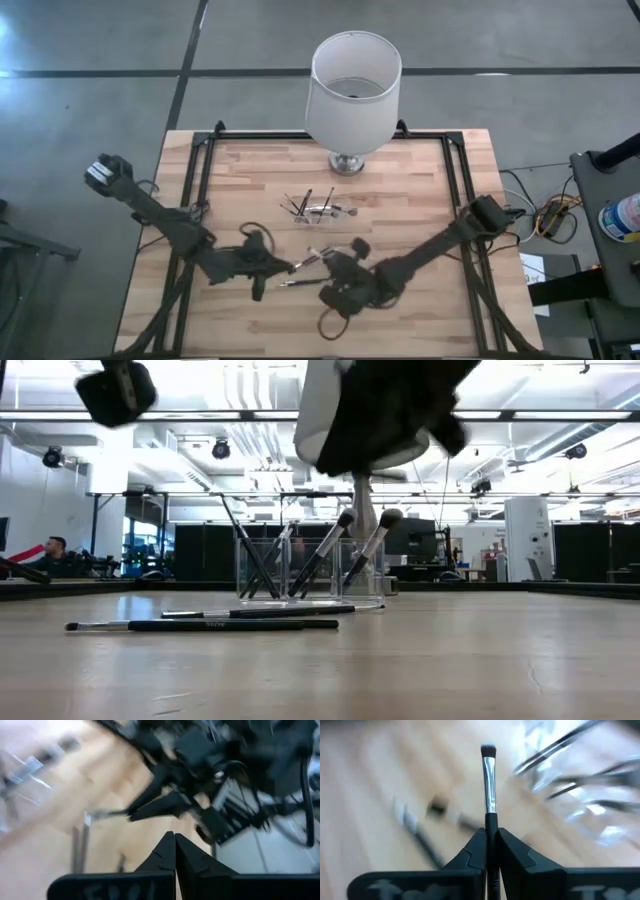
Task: Put items in baskets/containers
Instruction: Put the eyeshadow brush into the transparent organizer
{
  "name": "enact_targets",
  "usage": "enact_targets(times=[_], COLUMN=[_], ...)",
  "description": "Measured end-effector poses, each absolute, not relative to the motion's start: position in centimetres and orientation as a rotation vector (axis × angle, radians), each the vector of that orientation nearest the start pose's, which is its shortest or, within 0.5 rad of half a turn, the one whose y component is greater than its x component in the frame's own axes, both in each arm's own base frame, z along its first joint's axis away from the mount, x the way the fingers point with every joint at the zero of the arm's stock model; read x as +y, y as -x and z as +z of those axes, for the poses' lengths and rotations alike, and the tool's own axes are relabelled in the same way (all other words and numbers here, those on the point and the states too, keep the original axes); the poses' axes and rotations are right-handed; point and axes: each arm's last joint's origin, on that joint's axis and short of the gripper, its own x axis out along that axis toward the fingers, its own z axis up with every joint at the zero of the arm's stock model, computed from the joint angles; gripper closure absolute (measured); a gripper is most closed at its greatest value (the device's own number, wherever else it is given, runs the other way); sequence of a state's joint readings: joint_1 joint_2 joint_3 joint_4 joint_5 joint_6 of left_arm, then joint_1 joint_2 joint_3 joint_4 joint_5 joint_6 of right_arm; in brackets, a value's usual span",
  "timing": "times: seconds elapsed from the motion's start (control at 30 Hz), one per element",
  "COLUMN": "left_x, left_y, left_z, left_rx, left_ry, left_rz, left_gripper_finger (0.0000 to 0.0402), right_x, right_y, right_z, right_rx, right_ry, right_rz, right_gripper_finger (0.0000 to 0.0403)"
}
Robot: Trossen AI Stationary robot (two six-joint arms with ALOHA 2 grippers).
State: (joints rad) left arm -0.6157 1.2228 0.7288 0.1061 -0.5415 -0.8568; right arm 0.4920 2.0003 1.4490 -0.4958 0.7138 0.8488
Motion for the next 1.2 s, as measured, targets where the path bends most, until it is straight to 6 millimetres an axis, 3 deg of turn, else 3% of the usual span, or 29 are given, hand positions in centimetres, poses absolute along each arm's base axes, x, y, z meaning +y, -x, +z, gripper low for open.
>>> enact_targets(times=[0.17, 0.43, 0.57, 0.8, 1.0, 1.2], left_x=[-13.6, -13.4, -13.3, -12.5, -10.7, -8.3], left_y=[-19.9, -19.6, -19.4, -18.9, -18.7, -18.9], left_z=[26.6, 26.2, 25.1, 22.6, 20.6, 18.6], left_rx=[0.218, 0.251, 0.281, 0.254, 0.241, 0.278], left_ry=[0.611, 0.582, 0.539, 0.481, 0.384, 0.365], left_rz=[0.179, 0.208, 0.234, 0.368, 0.498, 0.597], left_gripper_finger=[0.0401, 0.0401, 0.0401, 0.0401, 0.0401, 0.0401], right_x=[18.2, 13.9, 11.8, 10.4, 9.6, 7.9], right_y=[-35.3, -31.3, -28.9, -26.0, -26.6, -29.6], right_z=[20.7, 23.7, 23.6, 21.0, 19.3, 19.1], right_rx=[0.315, 0.076, -0.082, -0.256, -0.402, -0.321], right_ry=[-0.322, -0.286, -0.420, -0.646, -0.795, -0.725], right_rz=[-0.851, -1.070, -1.098, -1.051, -1.035, -1.044], right_gripper_finger=[0.0374, 0.0379, 0.0380, 0.0381, 0.0381, 0.0380])
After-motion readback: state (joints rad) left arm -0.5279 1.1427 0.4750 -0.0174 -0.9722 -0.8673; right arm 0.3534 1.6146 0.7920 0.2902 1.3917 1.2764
